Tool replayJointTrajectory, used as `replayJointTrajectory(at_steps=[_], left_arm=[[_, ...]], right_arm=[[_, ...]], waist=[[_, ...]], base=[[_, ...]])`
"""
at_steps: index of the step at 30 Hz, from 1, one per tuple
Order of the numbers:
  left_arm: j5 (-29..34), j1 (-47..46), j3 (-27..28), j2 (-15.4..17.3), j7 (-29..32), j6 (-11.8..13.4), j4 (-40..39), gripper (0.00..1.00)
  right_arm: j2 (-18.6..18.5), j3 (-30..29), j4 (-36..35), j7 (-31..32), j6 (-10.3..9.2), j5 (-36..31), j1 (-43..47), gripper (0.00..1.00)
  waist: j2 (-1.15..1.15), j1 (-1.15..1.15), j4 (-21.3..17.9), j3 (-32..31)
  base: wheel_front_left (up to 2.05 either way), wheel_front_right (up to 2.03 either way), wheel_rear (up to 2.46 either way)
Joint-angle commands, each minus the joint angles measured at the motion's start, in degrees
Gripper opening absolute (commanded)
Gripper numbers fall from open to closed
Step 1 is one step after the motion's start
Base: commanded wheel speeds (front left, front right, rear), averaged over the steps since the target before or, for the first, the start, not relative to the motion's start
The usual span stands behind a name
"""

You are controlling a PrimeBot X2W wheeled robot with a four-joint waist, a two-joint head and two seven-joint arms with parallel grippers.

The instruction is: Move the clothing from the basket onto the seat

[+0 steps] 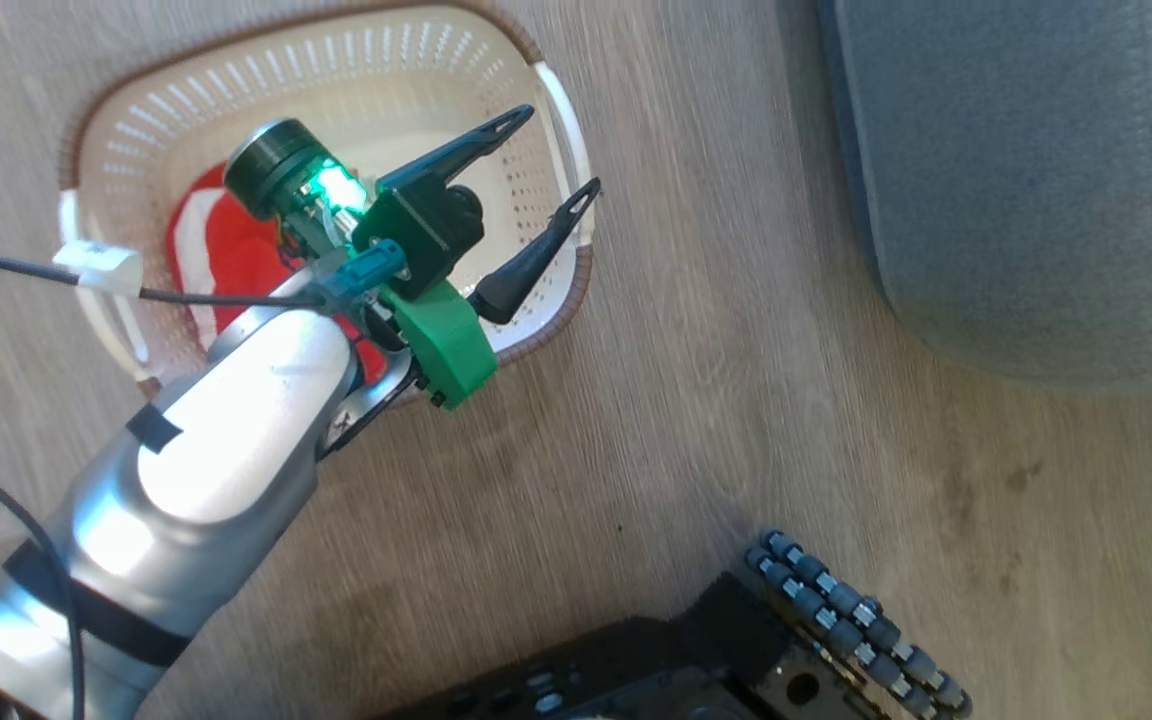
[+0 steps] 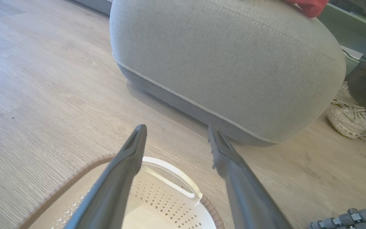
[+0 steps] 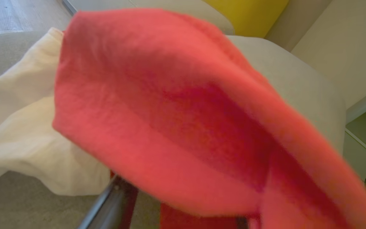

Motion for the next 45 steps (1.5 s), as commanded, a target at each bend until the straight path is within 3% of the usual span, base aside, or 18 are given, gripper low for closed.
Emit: replayJointTrajectory(at_steps=[1, 13, 19, 33, 45], left_arm=[[-0.69, 0.18, 1.20, -0.24, -0.98, 0.18, -0.67, 1.00], [-2.99, 3.33, 3.18, -4.59, -4.31, 0.48, 7.19, 1.00], [-3.19, 7.21, 7.90, -6.34, -4.46, 0.96, 8.85, 1.00], [-0.76, 20.27, 25.15, -8.94, -4.48, 2.26, 10.15, 1.00], [4.15, 32.02, 42.29, -11.81, -4.49, 2.51, 6.01, 1.00]], right_arm=[[-2.94, 2.27, -0.26, -0.77, -0.02, 1.35, 2.58, 1.00], [-0.46, 17.98, -12.38, -0.93, -0.02, 12.24, 16.62, 1.00], [2.35, 23.83, -19.99, -0.93, -0.02, 14.95, 23.36, 1.00], [11.70, 33.77, -34.93, -0.94, -0.02, 15.63, 37.37, 1.00], [15.09, 41.49, -37.95, -0.94, -0.02, 18.16, 44.68, 1.00]], waist=[[0.00, 0.00, 0.54, -2.07], [0.00, 0.00, 4.14, -12.88], [0.00, 0.00, 6.86, -19.17], [0.00, 0.00, 12.98, -31.42], [0.00, 0.00, 17.11, -38.80]], base=[[0.00, 0.00, 0.00], [0.00, 0.00, 0.00], [0.00, 0.00, 0.00], [0.00, 0.00, 0.00], [0.00, 0.00, 0.00]])
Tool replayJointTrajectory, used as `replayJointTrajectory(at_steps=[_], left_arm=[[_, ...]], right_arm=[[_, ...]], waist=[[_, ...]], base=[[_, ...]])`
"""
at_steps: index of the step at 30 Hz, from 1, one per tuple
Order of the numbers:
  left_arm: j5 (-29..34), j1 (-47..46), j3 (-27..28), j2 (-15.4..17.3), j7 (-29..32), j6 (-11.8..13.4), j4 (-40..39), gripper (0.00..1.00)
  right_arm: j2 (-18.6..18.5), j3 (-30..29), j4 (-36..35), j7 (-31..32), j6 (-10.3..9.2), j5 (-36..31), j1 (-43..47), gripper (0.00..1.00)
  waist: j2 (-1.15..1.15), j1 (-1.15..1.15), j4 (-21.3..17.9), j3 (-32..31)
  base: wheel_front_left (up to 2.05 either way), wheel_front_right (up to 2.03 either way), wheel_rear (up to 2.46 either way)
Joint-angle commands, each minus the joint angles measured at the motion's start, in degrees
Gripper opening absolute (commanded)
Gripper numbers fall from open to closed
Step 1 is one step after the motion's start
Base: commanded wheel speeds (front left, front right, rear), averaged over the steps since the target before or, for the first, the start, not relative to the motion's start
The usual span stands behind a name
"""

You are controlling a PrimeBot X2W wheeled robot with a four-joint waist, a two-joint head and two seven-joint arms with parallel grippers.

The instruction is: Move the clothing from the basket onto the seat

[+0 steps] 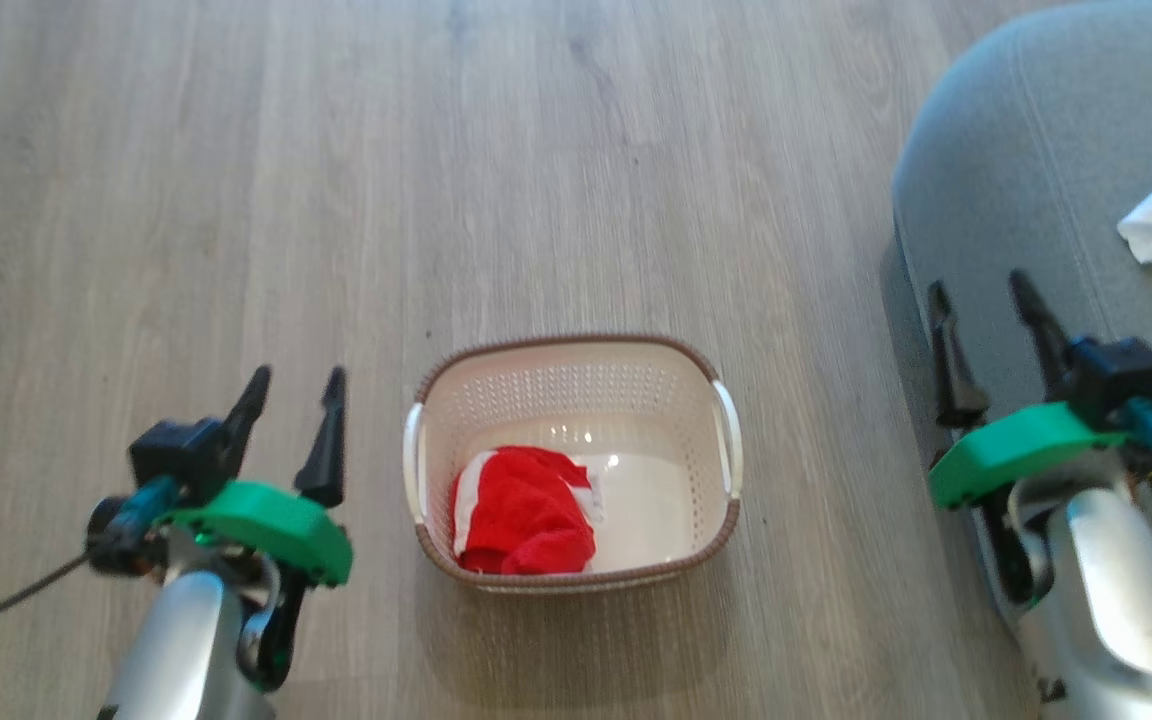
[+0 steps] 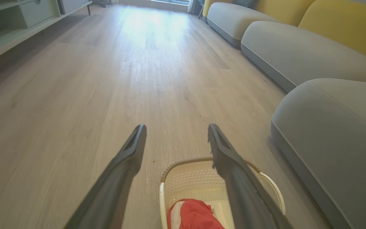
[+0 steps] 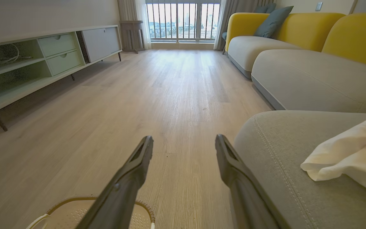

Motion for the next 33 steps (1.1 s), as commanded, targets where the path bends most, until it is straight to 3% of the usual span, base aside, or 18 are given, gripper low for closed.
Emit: replayJointTrajectory(at_steps=[1, 13, 33], left_arm=[[1.04, -0.20, 3.29, 0.47, -0.55, -0.10, -2.57, 1.00], [7.77, 6.78, 13.21, -1.96, -0.55, -0.88, -11.12, 1.00], [11.14, 9.10, 13.79, -3.20, -0.56, -2.08, -12.00, 1.00]], right_arm=[[0.39, 1.93, -2.31, -0.53, -0.01, 0.45, 0.02, 1.00], [1.07, 6.29, -6.09, -0.53, -0.01, 2.46, 3.06, 1.00], [1.29, 6.85, -4.03, -0.53, -0.01, 2.67, 4.17, 1.00]], waist=[[0.00, 0.01, 1.22, -1.85], [0.00, 0.01, 2.19, -5.66], [0.00, 0.01, 1.80, -7.15]], base=[[0.00, 0.00, 0.00], [0.00, 0.00, 0.00], [0.00, 0.00, 0.00]])
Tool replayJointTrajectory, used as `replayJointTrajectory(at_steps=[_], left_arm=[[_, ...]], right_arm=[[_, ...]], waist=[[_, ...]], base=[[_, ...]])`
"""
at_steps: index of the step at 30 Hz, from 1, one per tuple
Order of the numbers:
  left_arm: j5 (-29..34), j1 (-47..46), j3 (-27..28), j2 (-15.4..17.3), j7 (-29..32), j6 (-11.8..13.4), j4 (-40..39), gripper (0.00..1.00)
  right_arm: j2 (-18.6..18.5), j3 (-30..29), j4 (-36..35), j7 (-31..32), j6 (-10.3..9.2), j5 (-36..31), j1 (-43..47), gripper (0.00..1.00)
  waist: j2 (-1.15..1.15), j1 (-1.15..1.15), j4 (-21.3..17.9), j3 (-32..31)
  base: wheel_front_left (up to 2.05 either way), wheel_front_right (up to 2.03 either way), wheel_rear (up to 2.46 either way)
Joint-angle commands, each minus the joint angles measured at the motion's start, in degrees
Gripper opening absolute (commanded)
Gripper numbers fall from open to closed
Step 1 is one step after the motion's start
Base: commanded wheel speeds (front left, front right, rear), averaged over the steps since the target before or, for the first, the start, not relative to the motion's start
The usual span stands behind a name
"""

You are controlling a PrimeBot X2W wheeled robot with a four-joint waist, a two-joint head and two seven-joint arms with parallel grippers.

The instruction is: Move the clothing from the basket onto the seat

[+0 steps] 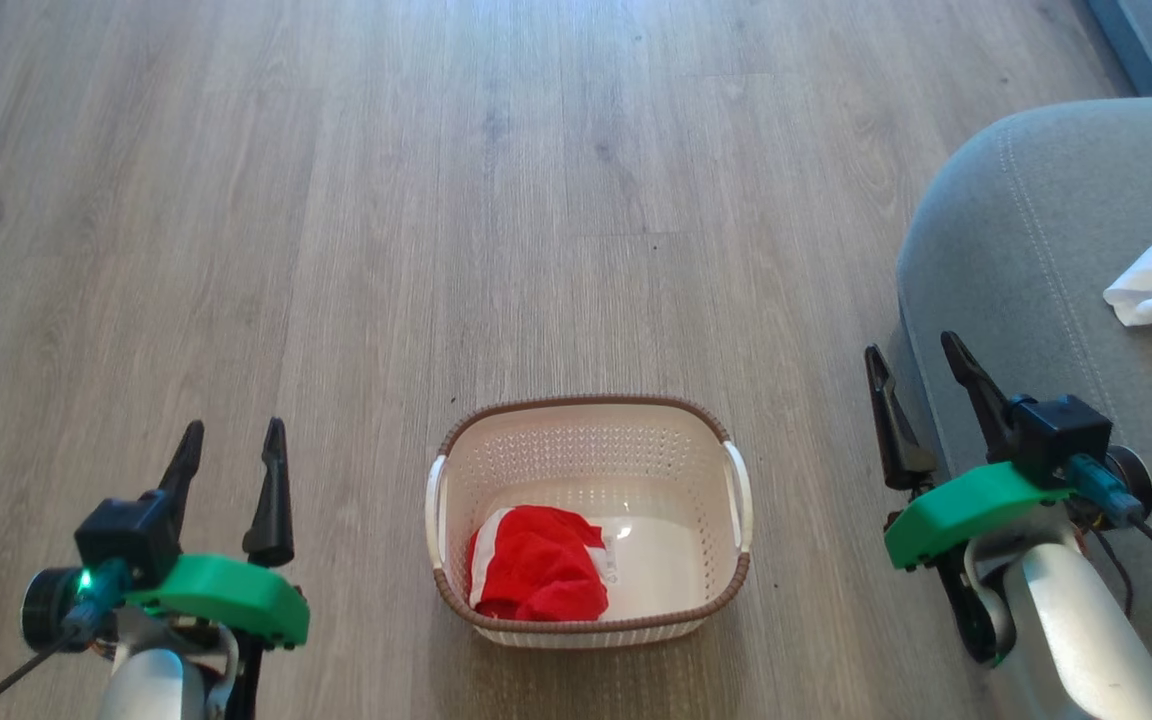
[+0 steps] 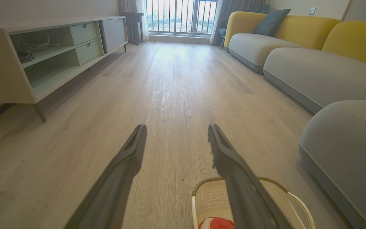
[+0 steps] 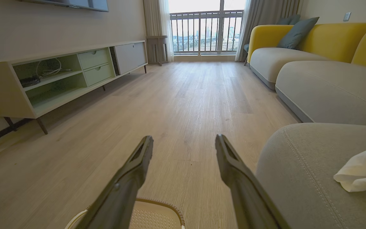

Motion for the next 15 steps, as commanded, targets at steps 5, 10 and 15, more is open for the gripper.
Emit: replayJointTrajectory(at_steps=[5, 10, 15], left_arm=[[1.03, -1.38, 1.57, 0.26, -0.56, -0.19, -1.87, 1.00], [1.29, -1.51, 0.83, 0.24, -0.56, -0.39, -1.85, 1.00], [1.15, -2.20, -0.67, 0.22, -0.56, -0.59, -2.00, 1.00]], right_arm=[[0.39, 0.96, -1.70, -0.53, -0.01, 0.01, -1.54, 1.00], [0.47, 0.81, -1.95, -0.53, -0.01, -0.10, -1.76, 1.00], [0.75, 0.63, -2.66, -0.53, -0.01, -0.40, -2.72, 1.00]], waist=[[0.00, 0.00, -0.24, 0.12], [0.00, 0.00, -0.33, 0.98], [0.00, 0.00, -0.60, 4.19]], base=[[0.00, 0.00, 0.00], [0.00, 0.00, 0.00], [0.00, 0.00, 0.00]])
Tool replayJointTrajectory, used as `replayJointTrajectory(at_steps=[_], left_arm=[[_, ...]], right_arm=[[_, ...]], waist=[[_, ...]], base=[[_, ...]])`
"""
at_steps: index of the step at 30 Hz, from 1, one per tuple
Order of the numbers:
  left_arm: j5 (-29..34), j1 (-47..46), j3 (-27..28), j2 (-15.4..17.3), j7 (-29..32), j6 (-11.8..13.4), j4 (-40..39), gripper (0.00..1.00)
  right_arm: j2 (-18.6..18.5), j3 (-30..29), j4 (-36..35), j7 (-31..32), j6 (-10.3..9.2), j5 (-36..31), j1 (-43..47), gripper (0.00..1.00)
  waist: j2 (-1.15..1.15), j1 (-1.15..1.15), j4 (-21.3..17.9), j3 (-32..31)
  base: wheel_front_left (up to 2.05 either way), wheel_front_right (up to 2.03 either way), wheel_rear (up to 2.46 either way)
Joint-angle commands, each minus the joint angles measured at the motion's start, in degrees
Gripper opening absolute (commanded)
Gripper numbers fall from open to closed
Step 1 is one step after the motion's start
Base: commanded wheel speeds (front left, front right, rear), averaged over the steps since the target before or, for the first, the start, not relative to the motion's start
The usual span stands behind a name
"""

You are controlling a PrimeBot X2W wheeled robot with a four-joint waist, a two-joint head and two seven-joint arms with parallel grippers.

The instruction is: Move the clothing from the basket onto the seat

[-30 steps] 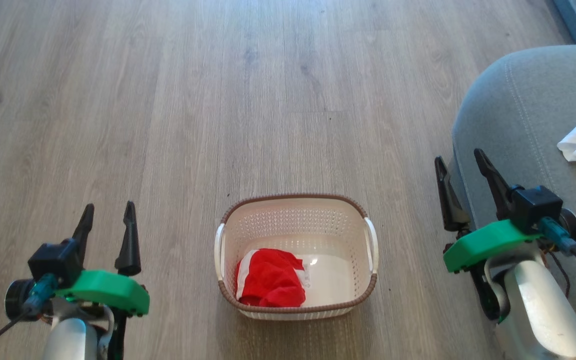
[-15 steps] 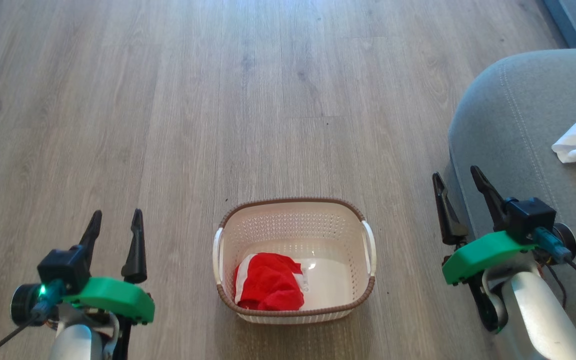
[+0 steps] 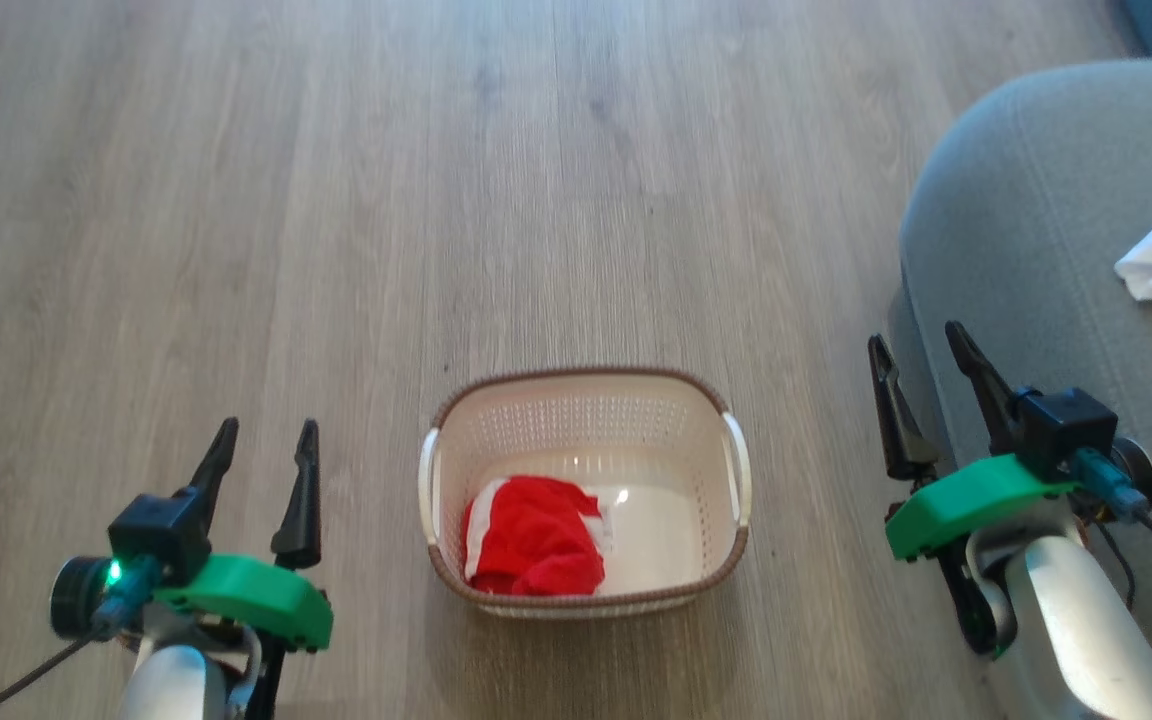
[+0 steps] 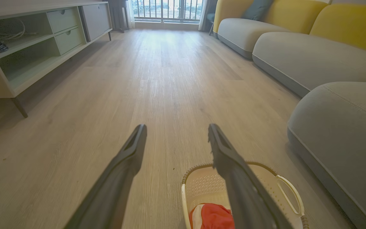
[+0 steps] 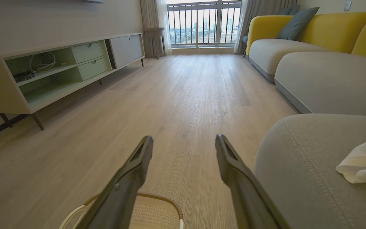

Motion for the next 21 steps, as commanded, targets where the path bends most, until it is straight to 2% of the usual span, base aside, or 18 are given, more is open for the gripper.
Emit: replayJointTrajectory(at_steps=[1, 13, 21], left_arm=[[0.25, -2.63, 1.10, 0.32, -0.56, -0.12, -1.98, 1.00], [-0.61, -12.61, -4.83, 0.35, -0.56, -0.56, 2.46, 1.00], [-0.81, -21.35, -12.58, 2.18, -0.56, -0.59, 7.88, 1.00]], right_arm=[[0.61, 1.02, -2.34, -0.53, -0.01, -0.25, -2.94, 1.00], [1.85, 1.67, -5.24, -0.53, -0.01, -2.51, -12.42, 1.00], [2.26, 2.35, -7.14, -0.53, -0.01, -3.10, -18.21, 1.00]], waist=[[0.00, 0.00, -0.30, 2.51], [0.00, 0.00, -4.08, 20.92], [0.00, 0.00, -6.49, 31.06]], base=[[0.00, 0.00, 0.00], [0.00, 0.00, 0.00], [0.00, 0.00, 0.00]])
